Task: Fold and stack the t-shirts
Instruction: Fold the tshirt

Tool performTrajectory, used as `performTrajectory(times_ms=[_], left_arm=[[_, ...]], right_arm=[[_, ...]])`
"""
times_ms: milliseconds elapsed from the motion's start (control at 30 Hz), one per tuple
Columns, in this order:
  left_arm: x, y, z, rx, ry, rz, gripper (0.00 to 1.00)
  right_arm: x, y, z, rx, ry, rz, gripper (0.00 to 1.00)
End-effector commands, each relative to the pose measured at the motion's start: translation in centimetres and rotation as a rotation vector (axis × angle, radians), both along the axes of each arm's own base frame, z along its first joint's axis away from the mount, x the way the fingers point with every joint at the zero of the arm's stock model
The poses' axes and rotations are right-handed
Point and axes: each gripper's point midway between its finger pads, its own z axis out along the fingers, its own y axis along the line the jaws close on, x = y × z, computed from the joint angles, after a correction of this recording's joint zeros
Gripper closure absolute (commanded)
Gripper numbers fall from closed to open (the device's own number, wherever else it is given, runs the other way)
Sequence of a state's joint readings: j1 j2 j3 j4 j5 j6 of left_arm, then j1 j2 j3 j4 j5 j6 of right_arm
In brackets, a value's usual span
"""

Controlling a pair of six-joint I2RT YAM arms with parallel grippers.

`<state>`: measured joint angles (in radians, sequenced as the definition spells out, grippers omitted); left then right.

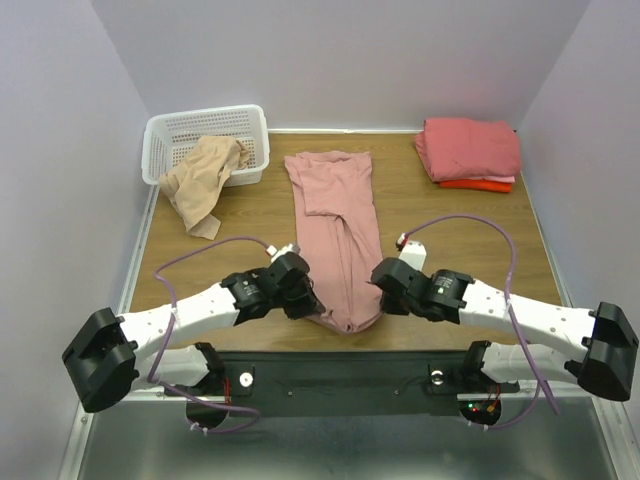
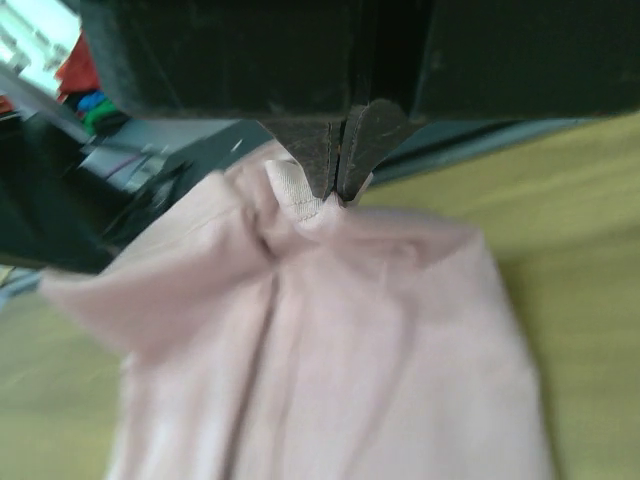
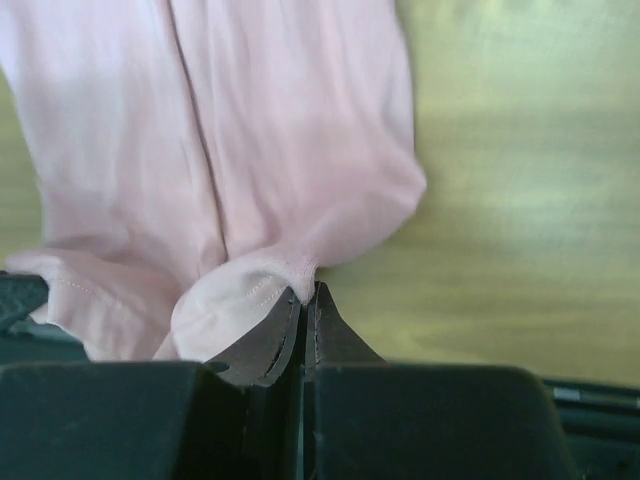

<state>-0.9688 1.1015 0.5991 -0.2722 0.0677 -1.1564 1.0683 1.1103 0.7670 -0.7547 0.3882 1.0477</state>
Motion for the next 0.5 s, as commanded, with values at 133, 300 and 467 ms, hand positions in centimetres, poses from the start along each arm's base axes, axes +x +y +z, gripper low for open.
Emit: performTrajectory(times_ms=[133,300,467], left_arm=[[8.7,-0.3,4.7,-0.028,-0.26,0.167,1.0],[12.1,1.2,5.3,-0.004,-0.307,0.236,1.0],[15.0,2.4,6.1,0.05,-0.375,0.27,1.0]], right_arm=[[10.0,1.8,6.2,0.129,-0.317,-0.148,1.0],[14.1,2.1,7.2,0.148,-0.355,-0.165,1.0],[17.4,2.0,7.1,0.143,-0.359,-0.173,0.99]])
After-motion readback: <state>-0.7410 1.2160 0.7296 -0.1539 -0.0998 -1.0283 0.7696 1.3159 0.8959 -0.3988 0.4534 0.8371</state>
